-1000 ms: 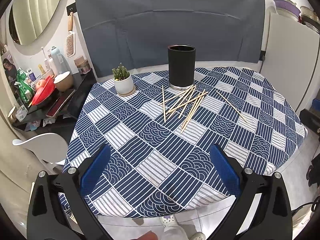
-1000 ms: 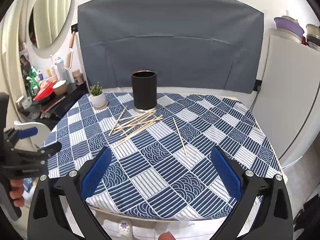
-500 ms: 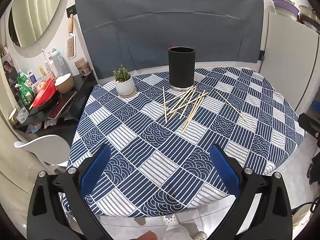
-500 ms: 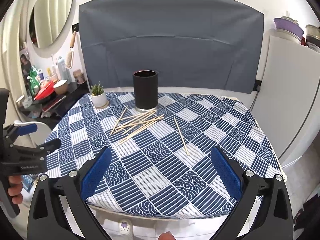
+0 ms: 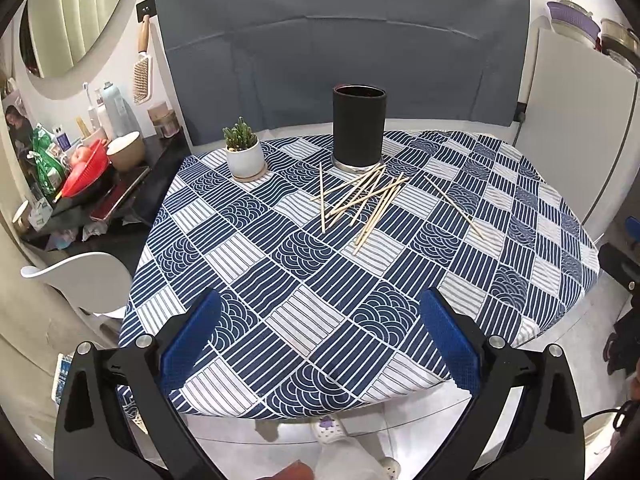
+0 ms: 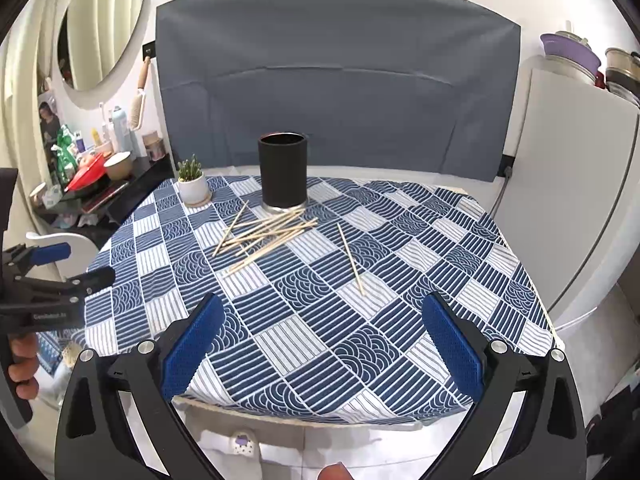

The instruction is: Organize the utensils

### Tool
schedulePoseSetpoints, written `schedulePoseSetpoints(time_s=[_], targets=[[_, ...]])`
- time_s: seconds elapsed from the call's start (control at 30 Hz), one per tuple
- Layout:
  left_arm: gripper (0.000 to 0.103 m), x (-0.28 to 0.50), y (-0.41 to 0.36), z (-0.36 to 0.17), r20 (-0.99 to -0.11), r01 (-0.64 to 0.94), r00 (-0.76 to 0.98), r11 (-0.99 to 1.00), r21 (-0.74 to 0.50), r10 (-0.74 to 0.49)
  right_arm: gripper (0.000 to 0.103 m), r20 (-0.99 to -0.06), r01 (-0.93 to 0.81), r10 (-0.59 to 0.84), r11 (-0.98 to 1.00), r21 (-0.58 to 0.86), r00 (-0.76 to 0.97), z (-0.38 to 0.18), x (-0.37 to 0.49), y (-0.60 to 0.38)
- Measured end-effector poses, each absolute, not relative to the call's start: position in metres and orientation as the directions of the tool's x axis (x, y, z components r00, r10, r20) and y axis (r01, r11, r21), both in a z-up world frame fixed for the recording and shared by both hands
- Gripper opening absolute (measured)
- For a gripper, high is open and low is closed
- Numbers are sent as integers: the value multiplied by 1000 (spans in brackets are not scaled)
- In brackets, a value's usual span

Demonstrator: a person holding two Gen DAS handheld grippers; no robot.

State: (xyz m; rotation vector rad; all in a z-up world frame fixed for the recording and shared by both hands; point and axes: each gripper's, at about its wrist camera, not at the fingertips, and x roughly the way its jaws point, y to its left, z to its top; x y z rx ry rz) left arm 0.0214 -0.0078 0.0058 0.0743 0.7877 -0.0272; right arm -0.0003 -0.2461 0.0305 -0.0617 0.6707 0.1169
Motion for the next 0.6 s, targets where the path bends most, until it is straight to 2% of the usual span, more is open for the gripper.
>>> schedulePoseSetpoints(time_s=[0.23, 0.6], targets=[[97, 35, -5, 4, -714, 55, 700, 995, 87, 24, 95, -626, -112, 79, 994, -15, 776, 26, 12, -250], [97, 106, 1, -5, -742, 38, 669, 996, 83, 36, 95, -660, -114, 76, 993, -14, 747, 12, 75, -250]])
